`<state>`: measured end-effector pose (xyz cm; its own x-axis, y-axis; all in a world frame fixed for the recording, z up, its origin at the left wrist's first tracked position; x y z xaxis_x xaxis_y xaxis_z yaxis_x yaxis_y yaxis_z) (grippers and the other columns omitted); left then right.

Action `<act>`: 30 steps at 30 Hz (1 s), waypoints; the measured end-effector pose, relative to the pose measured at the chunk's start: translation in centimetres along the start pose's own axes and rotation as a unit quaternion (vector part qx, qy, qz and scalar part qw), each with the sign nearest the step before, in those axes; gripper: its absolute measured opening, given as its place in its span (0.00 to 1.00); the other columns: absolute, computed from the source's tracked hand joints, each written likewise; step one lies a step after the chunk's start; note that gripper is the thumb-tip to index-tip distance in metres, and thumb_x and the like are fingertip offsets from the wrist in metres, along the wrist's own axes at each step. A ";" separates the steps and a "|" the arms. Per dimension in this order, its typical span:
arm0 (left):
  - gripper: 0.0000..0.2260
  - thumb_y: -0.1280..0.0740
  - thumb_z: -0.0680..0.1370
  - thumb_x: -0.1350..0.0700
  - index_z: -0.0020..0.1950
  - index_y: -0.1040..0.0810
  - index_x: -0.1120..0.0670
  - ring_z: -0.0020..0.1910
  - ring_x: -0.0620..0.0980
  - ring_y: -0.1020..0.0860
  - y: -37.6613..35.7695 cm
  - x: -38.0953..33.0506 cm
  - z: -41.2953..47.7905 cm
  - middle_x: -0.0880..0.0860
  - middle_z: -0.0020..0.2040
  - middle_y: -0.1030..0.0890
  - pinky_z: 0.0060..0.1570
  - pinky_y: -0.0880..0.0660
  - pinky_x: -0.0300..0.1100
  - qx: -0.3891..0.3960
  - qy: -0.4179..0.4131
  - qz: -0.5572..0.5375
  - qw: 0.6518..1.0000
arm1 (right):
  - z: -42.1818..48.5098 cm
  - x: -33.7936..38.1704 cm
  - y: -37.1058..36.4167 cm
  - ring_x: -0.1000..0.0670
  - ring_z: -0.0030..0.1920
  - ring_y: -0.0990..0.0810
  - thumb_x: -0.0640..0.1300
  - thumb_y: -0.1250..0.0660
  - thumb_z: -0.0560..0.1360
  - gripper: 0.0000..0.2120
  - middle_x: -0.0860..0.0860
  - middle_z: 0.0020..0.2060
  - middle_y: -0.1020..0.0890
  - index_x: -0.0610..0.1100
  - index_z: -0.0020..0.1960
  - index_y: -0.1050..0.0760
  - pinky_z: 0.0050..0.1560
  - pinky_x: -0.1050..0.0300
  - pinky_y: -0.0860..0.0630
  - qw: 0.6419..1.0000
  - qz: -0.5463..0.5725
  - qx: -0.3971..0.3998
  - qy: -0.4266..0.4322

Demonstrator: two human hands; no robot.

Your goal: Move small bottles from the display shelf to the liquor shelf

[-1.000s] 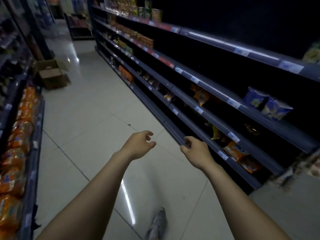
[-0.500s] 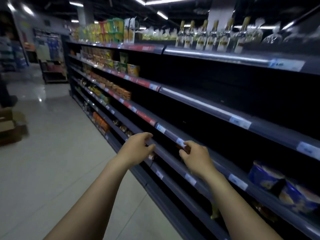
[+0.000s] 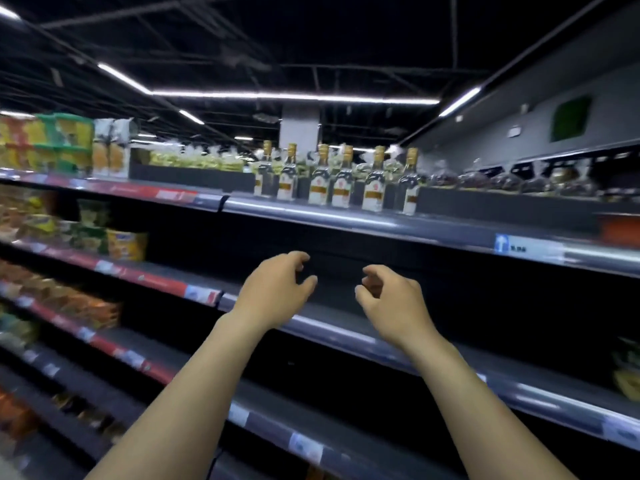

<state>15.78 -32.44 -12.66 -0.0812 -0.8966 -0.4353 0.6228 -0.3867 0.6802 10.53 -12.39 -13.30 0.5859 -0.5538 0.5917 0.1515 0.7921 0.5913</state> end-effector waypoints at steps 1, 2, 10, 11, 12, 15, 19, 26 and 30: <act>0.23 0.32 0.79 0.44 0.73 0.27 0.50 0.59 0.50 0.21 -0.1 -0.6 2.1 0.48 0.61 0.19 0.58 0.23 0.47 -0.008 -0.011 -0.008 1.000 | 1.3 0.1 0.8 0.52 0.58 0.18 0.48 0.30 0.78 0.20 0.51 0.57 0.15 0.46 0.69 0.23 0.60 0.59 0.24 1.000 -0.012 -0.016 0.003; 0.23 0.32 0.80 0.44 0.73 0.27 0.50 0.59 0.50 0.21 -0.3 -1.3 4.1 0.48 0.61 0.19 0.57 0.23 0.47 -0.017 -0.023 -0.017 0.999 | 2.6 0.2 1.6 0.51 0.58 0.18 0.48 0.30 0.78 0.20 0.51 0.57 0.15 0.46 0.69 0.23 0.60 0.59 0.24 0.999 -0.026 -0.031 0.007; 0.25 0.33 0.81 0.46 0.75 0.28 0.54 0.60 0.51 0.22 -1.7 -6.9 15.2 0.51 0.64 0.20 0.57 0.25 0.44 -0.071 -0.076 -0.095 0.990 | 11.2 -0.2 6.8 0.49 0.57 0.20 0.47 0.32 0.80 0.17 0.50 0.56 0.17 0.44 0.66 0.22 0.58 0.57 0.25 0.988 -0.095 -0.108 0.051; 0.25 0.32 0.80 0.45 0.74 0.28 0.55 0.60 0.50 0.21 -2.1 -7.3 16.4 0.51 0.63 0.19 0.57 0.25 0.44 -0.075 -0.073 -0.105 0.989 | 12.1 -0.3 7.3 0.49 0.57 0.20 0.47 0.32 0.79 0.16 0.51 0.55 0.17 0.45 0.66 0.22 0.58 0.56 0.25 0.987 -0.096 -0.116 0.056; 0.26 0.32 0.80 0.45 0.74 0.28 0.55 0.59 0.50 0.22 -2.4 -7.7 17.6 0.51 0.62 0.19 0.56 0.26 0.43 -0.078 -0.070 -0.109 0.988 | 13.1 -0.4 7.8 0.49 0.56 0.20 0.47 0.32 0.79 0.15 0.51 0.55 0.17 0.45 0.65 0.22 0.56 0.56 0.25 0.986 -0.098 -0.121 0.060; 0.26 0.31 0.79 0.43 0.73 0.27 0.56 0.52 0.48 0.23 -3.4 -8.7 20.7 0.50 0.57 0.19 0.52 0.27 0.42 -0.089 -0.064 -0.120 0.987 | 16.2 -1.3 8.9 0.48 0.53 0.20 0.49 0.32 0.79 0.14 0.51 0.52 0.17 0.45 0.63 0.21 0.50 0.58 0.31 0.982 -0.105 -0.144 0.058; 0.26 0.31 0.79 0.44 0.73 0.27 0.57 0.48 0.46 0.25 -4.5 -9.4 23.5 0.51 0.56 0.19 0.50 0.30 0.41 -0.098 -0.052 -0.144 0.983 | 19.9 -2.1 10.4 0.48 0.46 0.24 0.50 0.32 0.79 0.15 0.50 0.47 0.18 0.42 0.61 0.21 0.47 0.57 0.33 0.974 -0.112 -0.194 0.046; 0.32 0.32 0.78 0.39 0.76 0.30 0.56 0.66 0.54 0.23 -6.0 -9.9 26.8 0.55 0.69 0.22 0.58 0.28 0.45 -0.103 -0.009 -0.184 0.978 | 25.2 -3.8 10.0 0.47 0.55 0.26 0.56 0.33 0.79 0.26 0.46 0.61 0.20 0.42 0.71 0.28 0.52 0.54 0.32 0.981 -0.103 -0.166 0.003; 0.29 0.33 0.78 0.38 0.71 0.25 0.58 0.63 0.55 0.21 -6.3 -10.3 28.0 0.55 0.63 0.18 0.51 0.32 0.43 -0.121 0.009 -0.154 0.981 | 26.9 -4.5 9.3 0.43 0.53 0.21 0.58 0.33 0.79 0.28 0.44 0.54 0.18 0.39 0.70 0.27 0.49 0.52 0.29 0.987 -0.089 -0.128 -0.023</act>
<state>-9.12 -26.79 4.08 -0.2817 -0.7403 -0.6104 0.7374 -0.5741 0.3559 -12.11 -9.45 4.21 0.4949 -0.6973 0.5185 0.4492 0.7161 0.5343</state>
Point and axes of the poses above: each hand's wrist, its own z-axis towards the middle knuckle, its own y-axis out of the back of the hand, x = y × z, the point moved 8 cm from there along z, towards the middle knuckle
